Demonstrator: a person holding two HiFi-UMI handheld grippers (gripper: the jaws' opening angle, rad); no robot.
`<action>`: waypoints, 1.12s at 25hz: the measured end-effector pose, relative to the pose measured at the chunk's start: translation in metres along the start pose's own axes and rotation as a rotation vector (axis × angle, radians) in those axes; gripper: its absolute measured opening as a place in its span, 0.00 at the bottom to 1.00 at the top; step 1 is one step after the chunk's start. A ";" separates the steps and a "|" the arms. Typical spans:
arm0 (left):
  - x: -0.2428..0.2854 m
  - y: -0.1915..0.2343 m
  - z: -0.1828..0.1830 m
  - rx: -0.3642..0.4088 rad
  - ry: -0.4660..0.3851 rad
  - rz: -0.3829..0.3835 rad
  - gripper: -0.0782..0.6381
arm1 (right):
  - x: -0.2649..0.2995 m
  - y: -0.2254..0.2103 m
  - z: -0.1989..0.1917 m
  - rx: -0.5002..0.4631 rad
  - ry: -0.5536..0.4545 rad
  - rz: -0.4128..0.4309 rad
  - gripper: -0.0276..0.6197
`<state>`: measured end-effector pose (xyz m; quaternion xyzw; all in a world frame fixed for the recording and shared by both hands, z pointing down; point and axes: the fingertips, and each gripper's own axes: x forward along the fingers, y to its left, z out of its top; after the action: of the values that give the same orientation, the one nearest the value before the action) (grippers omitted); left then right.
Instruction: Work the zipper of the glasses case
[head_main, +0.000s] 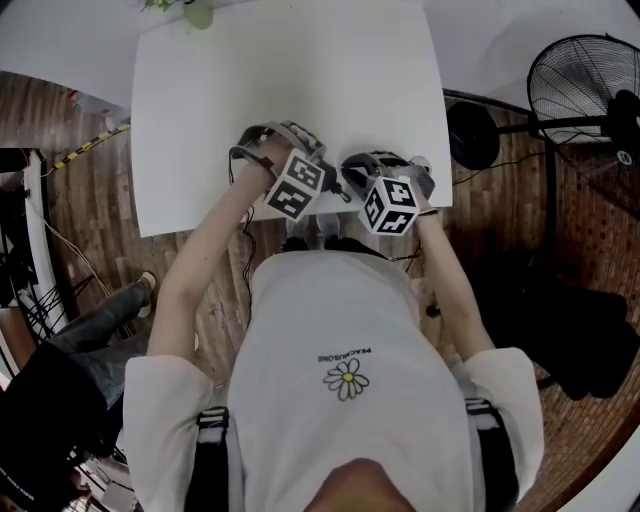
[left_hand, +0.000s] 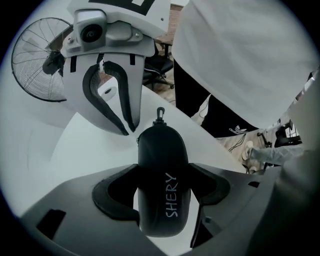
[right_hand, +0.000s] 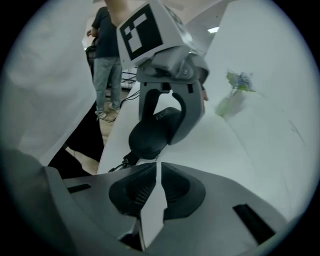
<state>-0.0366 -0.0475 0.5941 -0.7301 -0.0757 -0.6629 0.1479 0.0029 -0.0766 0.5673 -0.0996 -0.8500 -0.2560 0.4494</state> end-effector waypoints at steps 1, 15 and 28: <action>0.000 0.000 0.000 -0.002 0.000 -0.003 0.56 | 0.003 0.004 0.000 -0.035 0.012 0.041 0.08; 0.001 -0.001 0.001 0.013 -0.001 0.020 0.56 | 0.020 0.022 0.004 -0.308 0.098 0.416 0.16; 0.002 0.000 0.001 0.013 -0.001 0.006 0.56 | 0.029 0.012 0.001 -0.145 0.095 0.452 0.08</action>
<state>-0.0359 -0.0469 0.5956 -0.7297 -0.0776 -0.6615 0.1547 -0.0104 -0.0677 0.5946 -0.3072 -0.7634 -0.2137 0.5265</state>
